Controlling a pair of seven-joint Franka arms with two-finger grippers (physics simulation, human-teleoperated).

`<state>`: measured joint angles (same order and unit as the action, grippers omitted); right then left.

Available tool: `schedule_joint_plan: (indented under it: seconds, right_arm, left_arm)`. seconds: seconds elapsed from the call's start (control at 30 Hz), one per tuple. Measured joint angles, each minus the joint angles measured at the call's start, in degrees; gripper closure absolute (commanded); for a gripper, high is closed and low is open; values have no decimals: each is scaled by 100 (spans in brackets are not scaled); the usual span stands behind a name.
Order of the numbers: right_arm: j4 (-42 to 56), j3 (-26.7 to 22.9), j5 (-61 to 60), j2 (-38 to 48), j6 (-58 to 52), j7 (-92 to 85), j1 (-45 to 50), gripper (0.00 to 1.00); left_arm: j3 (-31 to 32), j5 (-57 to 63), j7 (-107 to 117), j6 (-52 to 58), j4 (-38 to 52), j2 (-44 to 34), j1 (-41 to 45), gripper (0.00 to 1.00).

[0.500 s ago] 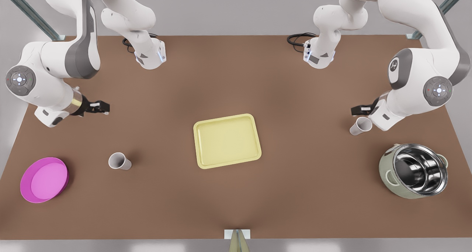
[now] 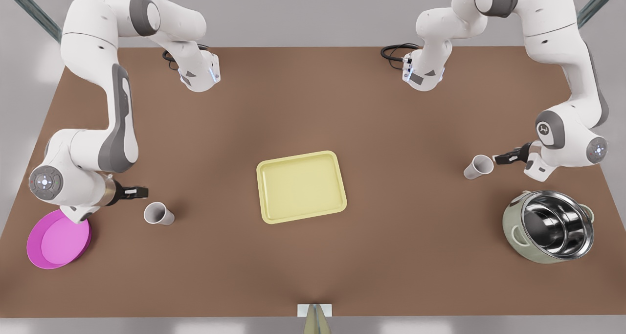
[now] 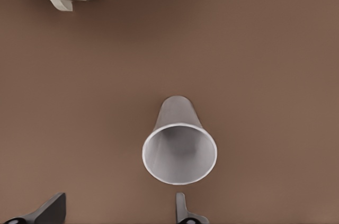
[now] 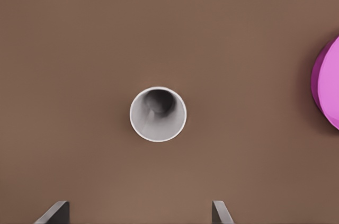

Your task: Use both arms to respectively pick up the white IKEA cups from the middle-left and middle-right positions, then place the white IKEA cups onto the middle-middle tray, ensuring that the cups remain upright and do not tip over

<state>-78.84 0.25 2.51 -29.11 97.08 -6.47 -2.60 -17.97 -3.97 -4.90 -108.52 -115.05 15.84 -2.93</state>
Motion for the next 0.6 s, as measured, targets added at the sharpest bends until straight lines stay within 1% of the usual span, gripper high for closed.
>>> schedule_joint_plan:
  seconds: [0.1,0.17,0.23,0.37,0.4,0.43,0.47,0.53,0.6]
  right_arm:
    - [-25,4,-94,-396,456,-27,-86,0]
    - [-47,10,-131,-572,747,-42,-135,0]
    - [-94,16,-152,-683,1004,-56,-180,0]
    - [-535,18,-190,-732,1658,-80,-226,0]
    - [-573,19,-199,-757,1794,-85,-232,0]
    - [-604,19,-205,-775,1911,-90,-248,0]
    - [-654,19,-211,-790,2010,-94,-267,0]
    - [-717,21,-219,-821,2164,-102,-289,0]
    - [-738,32,-233,-895,2275,-110,-360,0]
  left_arm:
    - [21,-39,-257,-817,-476,5,37,0]
    - [23,-55,-405,-1224,-587,22,30,0]
    - [23,-64,-536,-1513,-701,103,19,0]
    - [23,-87,-758,-1863,-871,310,4,0]
    - [23,-128,-806,-1916,-880,344,6,10]
    - [23,-160,-849,-1961,-885,362,10,30]
    - [61,-256,-892,-1996,-905,370,2,38]
    - [130,-408,-965,-2045,-952,371,6,59]
    - [173,-461,-1003,-2023,-964,355,0,67]
